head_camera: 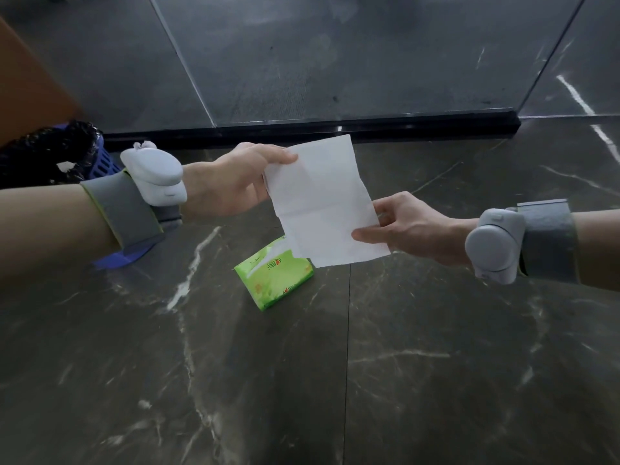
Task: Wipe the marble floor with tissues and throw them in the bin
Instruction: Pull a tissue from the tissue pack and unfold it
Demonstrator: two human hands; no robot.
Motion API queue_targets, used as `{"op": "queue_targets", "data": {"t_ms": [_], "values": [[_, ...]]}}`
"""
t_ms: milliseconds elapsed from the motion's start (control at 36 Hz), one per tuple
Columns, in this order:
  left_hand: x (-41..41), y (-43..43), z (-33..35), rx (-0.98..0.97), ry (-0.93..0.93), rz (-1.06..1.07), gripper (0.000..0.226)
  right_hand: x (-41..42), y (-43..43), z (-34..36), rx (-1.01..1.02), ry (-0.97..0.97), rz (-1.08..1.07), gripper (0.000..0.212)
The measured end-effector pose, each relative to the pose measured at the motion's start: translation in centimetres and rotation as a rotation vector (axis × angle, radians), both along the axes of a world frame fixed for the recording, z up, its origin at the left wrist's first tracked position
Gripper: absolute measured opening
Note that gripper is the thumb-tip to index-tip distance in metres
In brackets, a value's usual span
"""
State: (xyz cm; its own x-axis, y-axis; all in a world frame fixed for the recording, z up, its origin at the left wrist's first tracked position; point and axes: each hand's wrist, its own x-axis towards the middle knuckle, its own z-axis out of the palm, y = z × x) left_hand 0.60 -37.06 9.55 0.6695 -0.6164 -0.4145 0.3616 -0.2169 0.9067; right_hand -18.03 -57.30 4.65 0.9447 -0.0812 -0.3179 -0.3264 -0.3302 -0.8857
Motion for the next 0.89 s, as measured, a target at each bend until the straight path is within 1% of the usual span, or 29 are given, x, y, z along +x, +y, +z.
{"op": "queue_targets", "data": {"t_ms": [56,111,194,250,278,333,389,445,556,639,722,889], "values": [[0.0,0.0,0.0,-0.011,0.039,0.022,0.016,0.0,0.1,0.0,-0.020,-0.004,0.025,0.022],[-0.1,-0.1,0.0,-0.021,0.045,0.034,0.015,0.0,0.3,0.0,-0.079,0.000,0.029,0.031],[-0.6,-0.1,0.1,-0.032,0.007,0.022,0.014,0.0,0.6,-0.1,-0.165,0.006,0.002,0.057],[-1.0,-0.1,0.3,-0.046,-0.008,0.019,0.014,-0.1,0.7,-0.2,-0.138,-0.028,-0.020,0.080],[-1.2,0.0,0.3,-0.052,-0.016,0.020,0.014,-0.2,0.7,-0.2,-0.131,-0.057,-0.029,0.088],[-1.4,-0.1,0.5,-0.060,-0.020,0.027,0.015,-0.2,0.7,0.0,-0.156,-0.118,-0.045,0.095],[-1.6,-0.1,0.7,-0.055,-0.018,0.036,0.017,0.0,0.6,0.2,-0.178,-0.163,-0.061,0.091],[-1.6,-0.2,0.9,-0.039,-0.014,0.052,0.020,0.2,0.5,0.3,-0.164,-0.174,-0.070,0.082],[-1.6,-0.1,0.7,-0.018,-0.021,0.050,0.020,0.5,0.4,0.2,-0.162,-0.154,-0.085,0.062],[-1.4,0.0,0.7,-0.006,-0.029,0.029,0.021,0.7,0.4,-0.1,-0.131,-0.120,-0.090,0.055],[-1.2,0.0,0.9,-0.011,-0.035,0.020,0.024,0.8,0.4,-0.2,-0.123,-0.099,-0.091,0.058],[-1.0,-0.1,1.5,0.008,-0.052,-0.011,0.020,0.9,0.4,0.0,-0.103,-0.096,-0.098,0.078]]}}
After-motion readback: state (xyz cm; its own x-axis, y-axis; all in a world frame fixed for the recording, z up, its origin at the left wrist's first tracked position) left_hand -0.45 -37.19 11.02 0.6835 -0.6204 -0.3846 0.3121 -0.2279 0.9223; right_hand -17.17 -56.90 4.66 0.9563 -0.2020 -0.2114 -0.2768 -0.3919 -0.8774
